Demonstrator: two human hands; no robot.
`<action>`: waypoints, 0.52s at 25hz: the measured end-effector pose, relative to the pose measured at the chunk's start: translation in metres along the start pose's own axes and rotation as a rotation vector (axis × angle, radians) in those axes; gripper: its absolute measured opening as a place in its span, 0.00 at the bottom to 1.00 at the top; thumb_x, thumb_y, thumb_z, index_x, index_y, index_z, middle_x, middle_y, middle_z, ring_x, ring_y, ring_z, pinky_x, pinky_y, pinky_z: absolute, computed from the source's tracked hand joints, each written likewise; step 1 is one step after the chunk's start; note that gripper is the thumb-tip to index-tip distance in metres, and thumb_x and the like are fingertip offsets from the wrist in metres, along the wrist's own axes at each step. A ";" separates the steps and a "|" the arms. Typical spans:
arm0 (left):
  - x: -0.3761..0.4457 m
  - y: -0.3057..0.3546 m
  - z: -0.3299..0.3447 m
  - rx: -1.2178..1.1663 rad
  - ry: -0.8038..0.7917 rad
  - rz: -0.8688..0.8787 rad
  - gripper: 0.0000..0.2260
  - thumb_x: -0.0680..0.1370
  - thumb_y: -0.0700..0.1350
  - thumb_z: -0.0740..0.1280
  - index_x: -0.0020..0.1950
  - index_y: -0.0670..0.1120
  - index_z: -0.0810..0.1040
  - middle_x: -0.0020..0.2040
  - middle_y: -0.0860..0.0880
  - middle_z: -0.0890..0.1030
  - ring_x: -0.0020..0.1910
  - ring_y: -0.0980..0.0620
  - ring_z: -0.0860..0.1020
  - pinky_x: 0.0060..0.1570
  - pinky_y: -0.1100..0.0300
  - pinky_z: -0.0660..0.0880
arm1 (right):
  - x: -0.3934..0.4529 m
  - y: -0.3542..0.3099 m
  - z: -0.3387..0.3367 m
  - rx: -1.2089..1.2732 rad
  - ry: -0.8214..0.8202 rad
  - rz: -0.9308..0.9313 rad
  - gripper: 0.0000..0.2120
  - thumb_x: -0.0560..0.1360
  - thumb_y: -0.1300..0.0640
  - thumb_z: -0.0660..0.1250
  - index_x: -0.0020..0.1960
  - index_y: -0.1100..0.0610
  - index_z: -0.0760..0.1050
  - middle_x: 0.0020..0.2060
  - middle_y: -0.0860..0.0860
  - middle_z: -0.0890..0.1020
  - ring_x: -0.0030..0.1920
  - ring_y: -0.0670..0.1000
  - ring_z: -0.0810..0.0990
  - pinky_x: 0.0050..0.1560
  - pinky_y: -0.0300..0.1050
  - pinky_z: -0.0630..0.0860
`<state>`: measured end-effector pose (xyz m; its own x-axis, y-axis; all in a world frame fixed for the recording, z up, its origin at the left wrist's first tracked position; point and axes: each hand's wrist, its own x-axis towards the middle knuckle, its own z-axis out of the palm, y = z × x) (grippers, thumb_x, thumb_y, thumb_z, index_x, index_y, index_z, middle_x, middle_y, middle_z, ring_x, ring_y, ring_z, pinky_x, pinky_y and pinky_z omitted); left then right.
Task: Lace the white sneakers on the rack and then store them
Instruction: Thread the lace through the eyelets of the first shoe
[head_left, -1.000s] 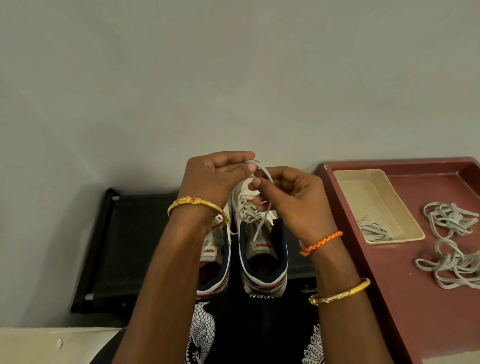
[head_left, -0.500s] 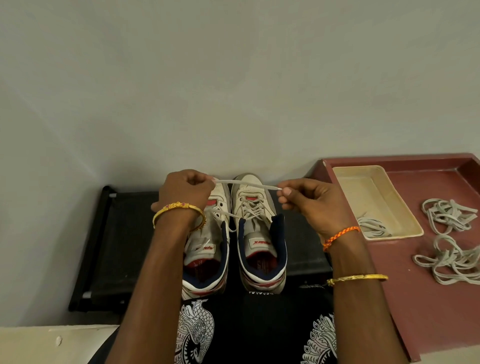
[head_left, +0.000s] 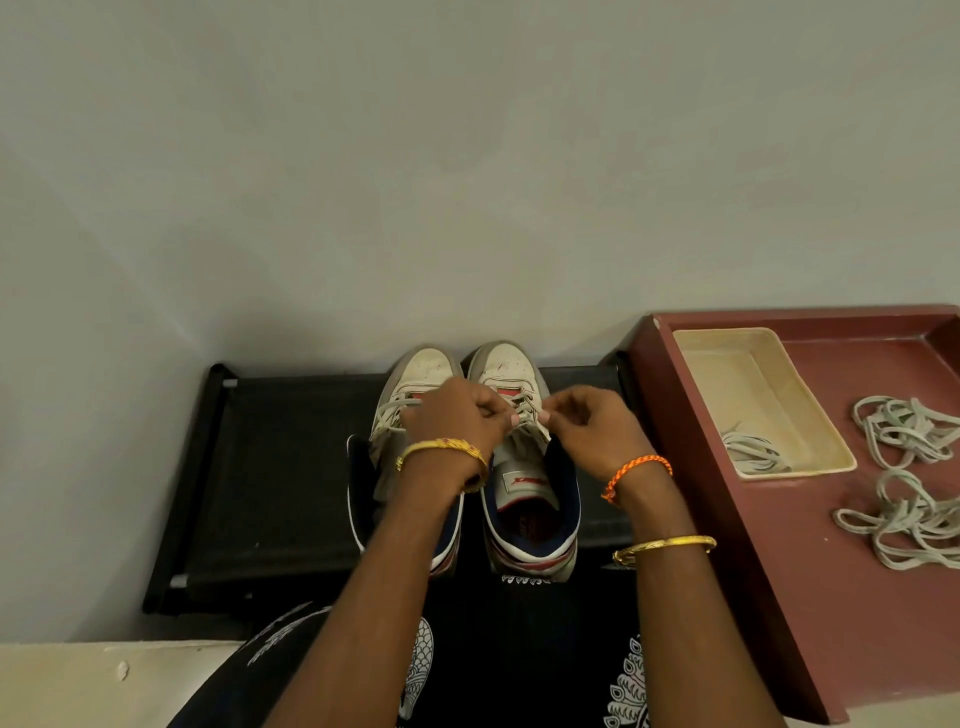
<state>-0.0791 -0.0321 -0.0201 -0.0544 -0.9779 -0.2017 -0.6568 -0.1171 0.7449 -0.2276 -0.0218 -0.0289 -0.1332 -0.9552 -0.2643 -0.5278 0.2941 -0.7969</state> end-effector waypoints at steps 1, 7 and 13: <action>-0.001 0.000 0.008 0.110 0.033 -0.025 0.04 0.73 0.51 0.71 0.45 0.52 0.84 0.48 0.52 0.83 0.54 0.49 0.77 0.61 0.49 0.67 | 0.001 0.005 0.000 -0.098 -0.047 0.044 0.06 0.74 0.57 0.70 0.49 0.57 0.80 0.47 0.54 0.82 0.52 0.53 0.80 0.56 0.50 0.77; -0.007 0.005 0.035 0.471 0.074 -0.064 0.08 0.74 0.51 0.69 0.52 0.56 0.82 0.70 0.51 0.65 0.71 0.47 0.56 0.63 0.46 0.58 | 0.006 0.010 0.000 -0.090 -0.067 0.205 0.07 0.72 0.61 0.70 0.49 0.59 0.81 0.51 0.56 0.81 0.51 0.53 0.78 0.49 0.43 0.75; -0.007 0.008 0.042 0.363 0.091 -0.062 0.08 0.74 0.50 0.68 0.52 0.56 0.82 0.70 0.55 0.66 0.70 0.51 0.59 0.62 0.49 0.58 | 0.010 0.017 -0.004 0.014 -0.066 0.253 0.07 0.69 0.63 0.72 0.37 0.53 0.78 0.43 0.54 0.81 0.50 0.54 0.80 0.54 0.51 0.78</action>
<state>-0.1152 -0.0187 -0.0392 0.0499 -0.9842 -0.1701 -0.8816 -0.1234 0.4555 -0.2409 -0.0266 -0.0429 -0.2043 -0.8470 -0.4908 -0.4728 0.5244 -0.7082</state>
